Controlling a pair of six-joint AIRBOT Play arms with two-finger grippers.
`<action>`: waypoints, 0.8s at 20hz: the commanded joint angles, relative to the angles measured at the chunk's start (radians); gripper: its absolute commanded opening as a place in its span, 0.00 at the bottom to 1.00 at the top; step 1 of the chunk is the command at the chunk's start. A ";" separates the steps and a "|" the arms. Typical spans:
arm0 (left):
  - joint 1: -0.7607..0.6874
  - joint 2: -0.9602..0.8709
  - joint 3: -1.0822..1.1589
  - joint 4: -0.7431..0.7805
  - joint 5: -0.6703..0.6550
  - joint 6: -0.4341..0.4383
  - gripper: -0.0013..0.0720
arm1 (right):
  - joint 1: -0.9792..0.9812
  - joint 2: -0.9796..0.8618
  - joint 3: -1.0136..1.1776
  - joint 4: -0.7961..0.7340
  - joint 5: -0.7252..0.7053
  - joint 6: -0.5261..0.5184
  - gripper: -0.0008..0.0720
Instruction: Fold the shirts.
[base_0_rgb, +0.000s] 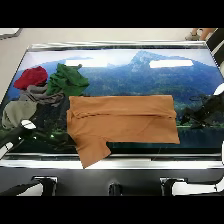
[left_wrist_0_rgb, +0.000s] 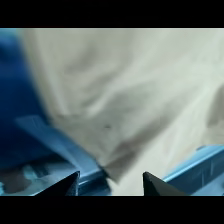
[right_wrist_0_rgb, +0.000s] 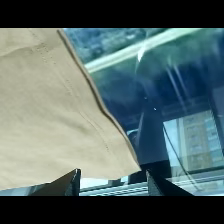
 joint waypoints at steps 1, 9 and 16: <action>-0.069 0.012 -0.090 -0.082 0.089 0.027 0.65 | -0.003 0.002 -0.006 0.000 -0.013 -0.008 0.71; -0.140 0.013 -0.090 -0.085 0.213 -0.039 0.06 | -0.003 0.031 -0.251 0.064 -0.079 -0.058 0.76; -0.139 0.044 -0.090 -0.085 0.205 -0.039 0.06 | -0.003 0.030 -0.316 0.076 -0.188 -0.089 0.78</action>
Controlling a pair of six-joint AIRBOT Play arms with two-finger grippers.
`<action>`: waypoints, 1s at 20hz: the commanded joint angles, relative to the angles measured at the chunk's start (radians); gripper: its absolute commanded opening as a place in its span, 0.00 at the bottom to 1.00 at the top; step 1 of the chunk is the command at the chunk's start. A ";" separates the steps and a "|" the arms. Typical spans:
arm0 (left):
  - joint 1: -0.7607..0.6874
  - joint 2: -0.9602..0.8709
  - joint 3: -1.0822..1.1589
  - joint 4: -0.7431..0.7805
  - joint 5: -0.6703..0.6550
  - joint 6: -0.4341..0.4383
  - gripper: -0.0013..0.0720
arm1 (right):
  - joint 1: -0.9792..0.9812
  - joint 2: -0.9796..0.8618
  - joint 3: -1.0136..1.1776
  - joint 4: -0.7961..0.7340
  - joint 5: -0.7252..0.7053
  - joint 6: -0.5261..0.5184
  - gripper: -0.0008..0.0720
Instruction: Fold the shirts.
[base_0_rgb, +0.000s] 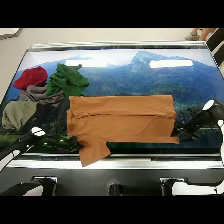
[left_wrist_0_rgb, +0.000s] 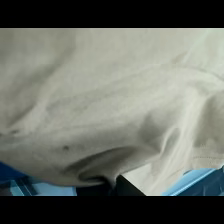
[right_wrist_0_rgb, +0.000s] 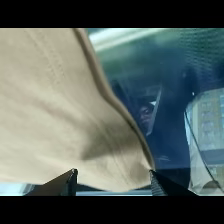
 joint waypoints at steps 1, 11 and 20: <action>-0.001 0.017 0.000 0.003 0.001 -0.001 0.06 | 0.000 0.001 -0.031 0.017 -0.056 -0.002 0.77; 0.065 0.176 0.196 0.014 -0.092 0.006 0.05 | 0.000 0.083 0.077 0.128 -0.038 -0.008 0.07; 0.105 -0.263 0.787 0.135 -0.085 -0.076 0.05 | 0.158 -0.092 0.467 0.082 -0.351 0.142 0.07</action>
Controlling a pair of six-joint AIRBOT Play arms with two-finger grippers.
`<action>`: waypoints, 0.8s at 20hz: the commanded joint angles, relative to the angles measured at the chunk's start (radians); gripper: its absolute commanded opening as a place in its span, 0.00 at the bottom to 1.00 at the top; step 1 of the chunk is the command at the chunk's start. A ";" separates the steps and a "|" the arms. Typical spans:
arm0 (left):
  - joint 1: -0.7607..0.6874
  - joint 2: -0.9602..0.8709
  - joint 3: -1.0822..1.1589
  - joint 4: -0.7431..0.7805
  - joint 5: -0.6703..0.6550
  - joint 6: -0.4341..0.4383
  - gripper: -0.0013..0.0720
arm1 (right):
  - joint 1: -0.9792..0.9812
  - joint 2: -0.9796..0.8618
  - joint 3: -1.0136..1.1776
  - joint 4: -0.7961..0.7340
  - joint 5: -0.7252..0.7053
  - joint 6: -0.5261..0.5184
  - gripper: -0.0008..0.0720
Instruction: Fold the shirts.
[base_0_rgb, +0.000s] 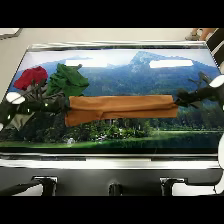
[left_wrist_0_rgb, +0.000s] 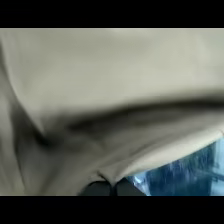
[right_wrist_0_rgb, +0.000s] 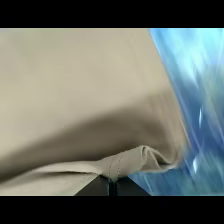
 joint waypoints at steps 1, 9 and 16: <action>0.005 -0.240 0.240 0.019 -0.039 -0.019 0.05 | 0.066 -0.117 0.108 -0.067 -0.114 0.094 0.08; -0.013 -0.526 0.434 0.018 -0.158 -0.078 0.23 | 0.067 -0.246 0.109 -0.020 -0.109 0.139 0.24; 0.034 -0.456 0.481 0.019 -0.304 -0.066 0.76 | -0.084 -0.216 0.181 0.020 0.040 0.044 0.94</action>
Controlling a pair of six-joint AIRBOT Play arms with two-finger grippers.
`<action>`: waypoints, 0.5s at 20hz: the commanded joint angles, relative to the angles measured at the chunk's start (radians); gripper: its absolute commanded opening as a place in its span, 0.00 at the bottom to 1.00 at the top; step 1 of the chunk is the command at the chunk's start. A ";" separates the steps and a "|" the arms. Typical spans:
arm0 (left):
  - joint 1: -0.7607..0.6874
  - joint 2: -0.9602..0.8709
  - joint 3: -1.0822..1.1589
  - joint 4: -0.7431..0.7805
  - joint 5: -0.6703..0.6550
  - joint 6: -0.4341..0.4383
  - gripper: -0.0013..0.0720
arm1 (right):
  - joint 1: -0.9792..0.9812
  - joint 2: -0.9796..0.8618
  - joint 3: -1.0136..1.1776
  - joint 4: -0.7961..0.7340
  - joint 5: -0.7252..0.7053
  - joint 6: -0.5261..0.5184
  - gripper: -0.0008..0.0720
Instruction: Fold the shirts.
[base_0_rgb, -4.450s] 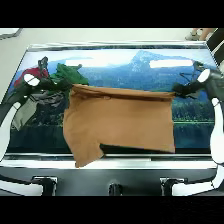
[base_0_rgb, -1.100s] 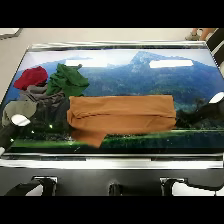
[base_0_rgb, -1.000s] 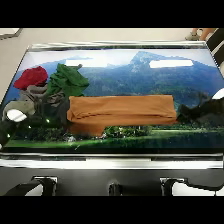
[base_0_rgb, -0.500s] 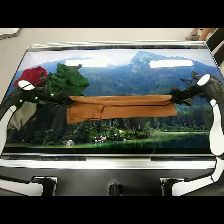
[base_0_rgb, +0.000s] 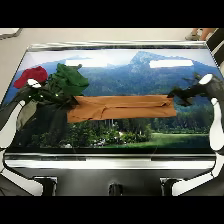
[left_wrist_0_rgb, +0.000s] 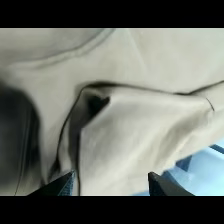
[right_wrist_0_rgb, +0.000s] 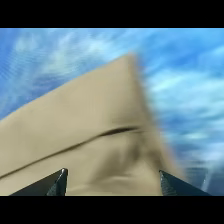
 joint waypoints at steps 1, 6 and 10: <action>0.022 0.061 0.019 -0.002 -0.045 0.011 0.76 | -0.093 -0.018 0.017 0.042 0.105 -0.029 0.95; -0.005 0.198 0.018 -0.010 -0.039 0.018 0.76 | -0.111 -0.131 0.017 0.243 0.151 -0.111 0.98; -0.055 0.275 0.019 -0.014 -0.039 0.018 0.76 | -0.111 -0.198 0.017 0.370 0.149 -0.098 0.97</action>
